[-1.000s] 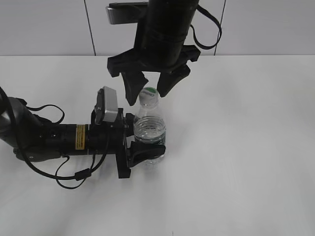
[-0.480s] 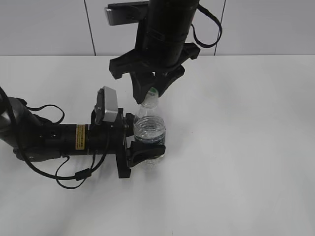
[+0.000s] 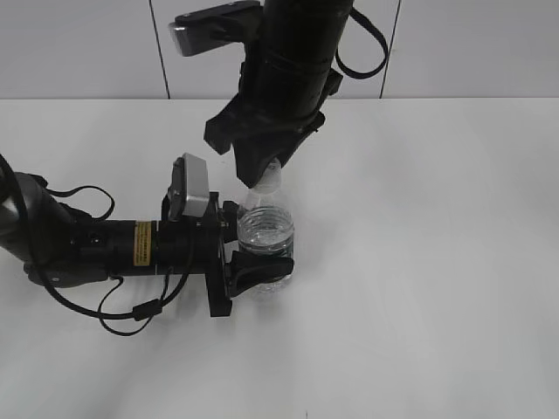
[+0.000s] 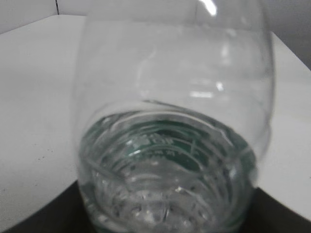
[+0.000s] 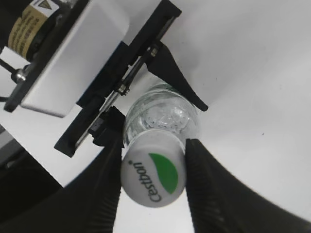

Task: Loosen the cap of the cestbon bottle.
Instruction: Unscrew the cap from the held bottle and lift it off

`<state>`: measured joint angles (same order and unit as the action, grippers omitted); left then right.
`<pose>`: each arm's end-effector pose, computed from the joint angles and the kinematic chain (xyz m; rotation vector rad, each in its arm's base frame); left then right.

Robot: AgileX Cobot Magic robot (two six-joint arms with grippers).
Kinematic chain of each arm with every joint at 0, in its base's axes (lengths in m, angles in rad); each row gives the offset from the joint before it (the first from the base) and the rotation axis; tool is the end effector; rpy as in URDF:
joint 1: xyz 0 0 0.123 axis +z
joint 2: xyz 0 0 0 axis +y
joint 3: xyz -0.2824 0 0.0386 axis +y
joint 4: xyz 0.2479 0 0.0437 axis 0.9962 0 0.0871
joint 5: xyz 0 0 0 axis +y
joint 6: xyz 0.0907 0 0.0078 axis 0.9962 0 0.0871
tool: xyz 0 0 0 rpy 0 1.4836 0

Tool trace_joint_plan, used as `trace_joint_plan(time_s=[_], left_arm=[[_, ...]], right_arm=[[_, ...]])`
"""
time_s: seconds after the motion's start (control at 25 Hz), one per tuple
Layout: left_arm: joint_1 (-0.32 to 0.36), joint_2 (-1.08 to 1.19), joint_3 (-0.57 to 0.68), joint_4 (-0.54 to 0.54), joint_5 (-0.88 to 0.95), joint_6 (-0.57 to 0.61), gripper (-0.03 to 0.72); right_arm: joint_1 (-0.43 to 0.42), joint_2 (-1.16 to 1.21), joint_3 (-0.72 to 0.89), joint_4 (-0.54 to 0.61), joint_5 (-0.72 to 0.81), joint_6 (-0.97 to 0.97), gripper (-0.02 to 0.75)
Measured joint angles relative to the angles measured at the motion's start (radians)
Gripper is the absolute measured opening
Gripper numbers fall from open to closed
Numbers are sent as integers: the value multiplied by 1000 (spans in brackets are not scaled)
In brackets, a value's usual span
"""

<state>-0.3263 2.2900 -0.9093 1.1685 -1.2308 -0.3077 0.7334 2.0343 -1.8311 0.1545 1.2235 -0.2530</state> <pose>0.3020 -0.1855 0.0547 1.2182 1.4829 -1.0284 0.3131 0.2998 0.2635 -1.3447 2.6128 0.2976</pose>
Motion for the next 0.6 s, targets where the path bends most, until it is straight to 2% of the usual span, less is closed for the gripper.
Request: trace_joint_plan(time_s=[0.36, 0.6], left_arm=[[0, 0, 0, 2, 0, 0, 414], [0, 0, 0, 4, -1, 1, 414]], right_arm=[[0, 0, 0, 9, 0, -328, 301], [0, 0, 0, 11, 0, -434, 301]])
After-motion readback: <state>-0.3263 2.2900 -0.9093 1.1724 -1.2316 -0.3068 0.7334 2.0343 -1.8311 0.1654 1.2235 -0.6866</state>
